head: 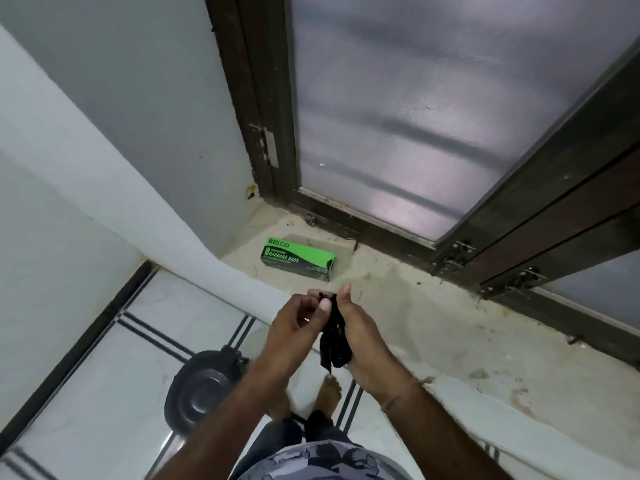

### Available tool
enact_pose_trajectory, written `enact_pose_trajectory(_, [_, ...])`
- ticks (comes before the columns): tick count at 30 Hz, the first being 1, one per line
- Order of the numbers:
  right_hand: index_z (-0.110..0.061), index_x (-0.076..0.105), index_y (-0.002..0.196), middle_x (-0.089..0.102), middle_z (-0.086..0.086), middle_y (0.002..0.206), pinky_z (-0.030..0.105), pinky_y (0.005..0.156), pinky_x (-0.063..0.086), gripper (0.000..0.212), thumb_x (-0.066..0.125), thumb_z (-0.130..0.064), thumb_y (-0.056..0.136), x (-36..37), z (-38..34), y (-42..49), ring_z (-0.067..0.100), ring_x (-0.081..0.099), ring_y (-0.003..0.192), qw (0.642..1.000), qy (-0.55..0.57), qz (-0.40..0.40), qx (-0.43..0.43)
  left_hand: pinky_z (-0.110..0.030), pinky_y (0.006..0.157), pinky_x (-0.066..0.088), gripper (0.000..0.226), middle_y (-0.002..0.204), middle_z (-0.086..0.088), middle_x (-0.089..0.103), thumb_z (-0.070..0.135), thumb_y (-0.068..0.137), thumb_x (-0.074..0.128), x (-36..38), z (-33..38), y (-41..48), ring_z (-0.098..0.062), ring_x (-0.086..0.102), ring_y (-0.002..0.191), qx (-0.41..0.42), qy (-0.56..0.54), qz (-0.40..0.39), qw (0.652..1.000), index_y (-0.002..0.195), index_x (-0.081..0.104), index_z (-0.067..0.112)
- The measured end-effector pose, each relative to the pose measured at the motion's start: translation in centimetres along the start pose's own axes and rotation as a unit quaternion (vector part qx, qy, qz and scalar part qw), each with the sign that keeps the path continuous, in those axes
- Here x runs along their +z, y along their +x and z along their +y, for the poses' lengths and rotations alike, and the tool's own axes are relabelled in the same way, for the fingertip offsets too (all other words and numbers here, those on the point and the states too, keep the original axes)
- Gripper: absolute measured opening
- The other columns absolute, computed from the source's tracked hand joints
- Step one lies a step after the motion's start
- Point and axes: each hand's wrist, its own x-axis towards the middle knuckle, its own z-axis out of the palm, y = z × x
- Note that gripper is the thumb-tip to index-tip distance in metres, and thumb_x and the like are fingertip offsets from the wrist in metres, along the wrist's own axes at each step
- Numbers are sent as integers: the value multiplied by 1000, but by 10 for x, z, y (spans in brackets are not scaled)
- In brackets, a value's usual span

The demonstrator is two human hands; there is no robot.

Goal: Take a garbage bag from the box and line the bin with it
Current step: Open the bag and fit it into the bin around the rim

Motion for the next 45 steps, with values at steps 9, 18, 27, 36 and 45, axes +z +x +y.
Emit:
enact_pose_trajectory(9, [-26, 73, 127, 79, -2, 119, 29, 101, 56, 59, 31, -60, 104, 66, 35, -21, 13, 71, 117, 995, -92, -17, -24, -40, 82, 48, 33, 85, -18, 69, 28, 103, 64, -58, -29, -47, -29, 63, 87, -56, -107, 102, 987, 91, 64, -3])
enact_pose_trajectory(18, [5, 70, 96, 75, 24, 84, 40, 72, 54, 64, 50, -55, 104, 158, 103, -60, 27, 69, 77, 969, -223, -50, -90, -30, 47, 55, 12, 86, -17, 70, 9, 110, 45, -169, -78, -127, -25, 68, 62, -112, -300, 218, 922, 103, 55, 12])
enact_pose_trajectory(27, [-4, 76, 104, 78, 24, 101, 47, 78, 58, 39, 81, -38, 87, 277, 192, -138, 40, 77, 89, 969, -213, -122, -41, -13, 37, 42, 33, 76, -13, 75, 25, 100, 68, -336, -155, -281, -9, 70, 52, -63, -154, 162, 973, 102, 75, -6])
enact_pose_trajectory(36, [0, 73, 98, 76, 18, 94, 43, 90, 60, 34, 80, -31, 86, 361, 211, -143, 29, 73, 86, 961, -211, -176, -40, -23, 56, 57, 31, 90, -14, 78, 32, 105, 59, -460, -226, -331, -29, 74, 84, -52, -192, 333, 922, 104, 76, 5])
enact_pose_trajectory(45, [-2, 75, 98, 76, 17, 94, 42, 92, 59, 30, 79, -29, 85, 471, 222, -148, 29, 73, 93, 914, -246, -319, -48, -23, 83, 58, 69, 135, 10, 64, 74, 86, 54, -477, -212, -338, -8, 65, 118, 45, -36, 192, 980, 139, 53, 30])
